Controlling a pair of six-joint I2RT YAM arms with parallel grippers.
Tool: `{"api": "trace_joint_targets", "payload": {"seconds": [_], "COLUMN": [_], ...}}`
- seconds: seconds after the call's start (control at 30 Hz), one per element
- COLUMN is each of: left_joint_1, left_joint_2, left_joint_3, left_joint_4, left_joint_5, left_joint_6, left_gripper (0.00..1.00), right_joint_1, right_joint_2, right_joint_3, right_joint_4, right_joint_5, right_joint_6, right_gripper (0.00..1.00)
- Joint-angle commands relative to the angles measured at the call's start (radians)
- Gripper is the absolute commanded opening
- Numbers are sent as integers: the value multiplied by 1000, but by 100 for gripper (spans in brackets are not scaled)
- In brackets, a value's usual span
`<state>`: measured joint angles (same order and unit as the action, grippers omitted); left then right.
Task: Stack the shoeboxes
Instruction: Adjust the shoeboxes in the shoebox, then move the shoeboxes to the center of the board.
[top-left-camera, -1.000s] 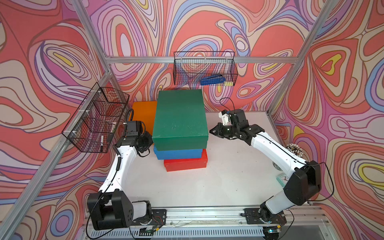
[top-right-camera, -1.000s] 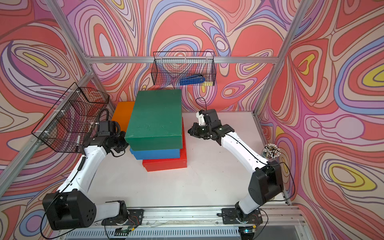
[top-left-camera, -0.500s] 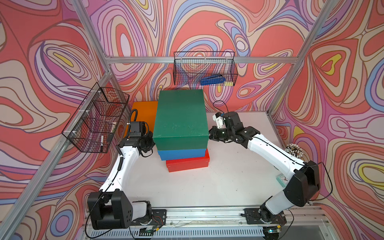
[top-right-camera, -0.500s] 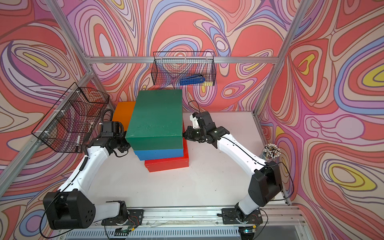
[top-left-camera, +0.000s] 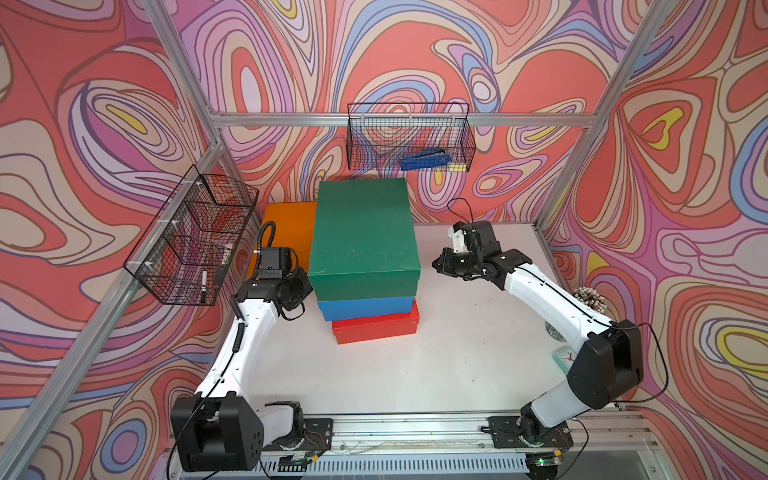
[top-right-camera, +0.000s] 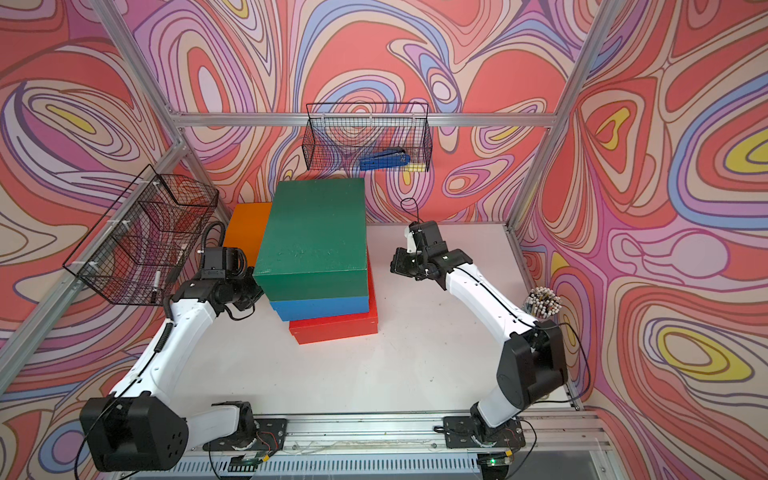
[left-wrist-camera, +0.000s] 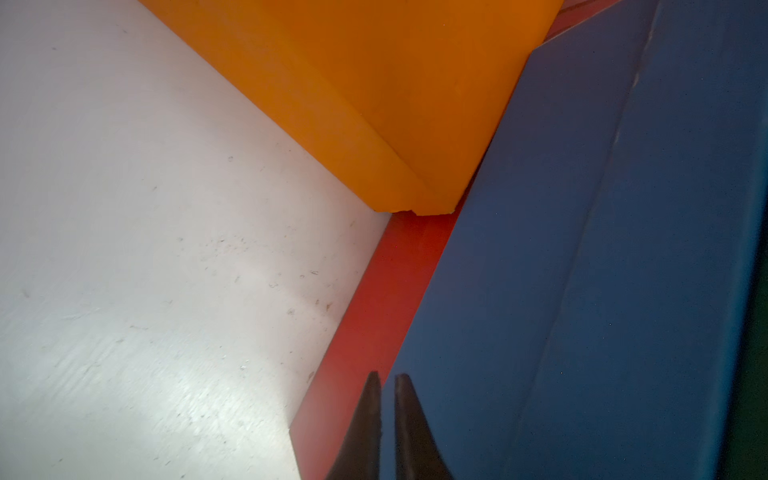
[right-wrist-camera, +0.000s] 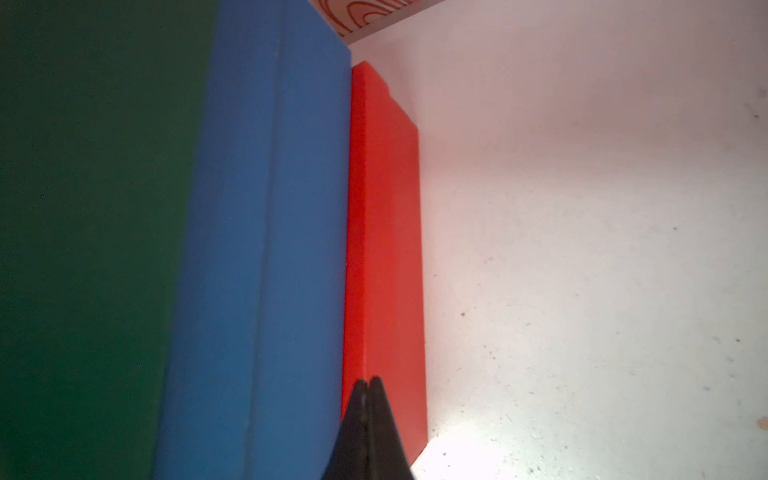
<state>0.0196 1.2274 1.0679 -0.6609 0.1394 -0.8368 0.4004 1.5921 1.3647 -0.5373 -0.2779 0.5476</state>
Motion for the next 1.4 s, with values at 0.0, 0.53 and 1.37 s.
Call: {"api": "trace_joint_targets", "payload": {"seconds": [0.0, 0.53, 1.37], "left_joint_1": [14, -26, -344], "left_joint_2": [-39, 63, 411], "left_joint_3": [-32, -255, -65], "left_joint_4": [-101, 76, 176], "left_joint_5": [-91, -8, -33], "left_joint_6": [25, -55, -139], "left_gripper": [0, 0, 0], "right_joint_1": [9, 9, 39], "right_joint_2": [61, 159, 57], "right_joint_3": [-19, -196, -443], "right_joint_4": [19, 178, 363], "right_joint_5": [-21, -158, -231], "right_joint_6": [-25, 85, 197], "right_gripper": [0, 1, 2]}}
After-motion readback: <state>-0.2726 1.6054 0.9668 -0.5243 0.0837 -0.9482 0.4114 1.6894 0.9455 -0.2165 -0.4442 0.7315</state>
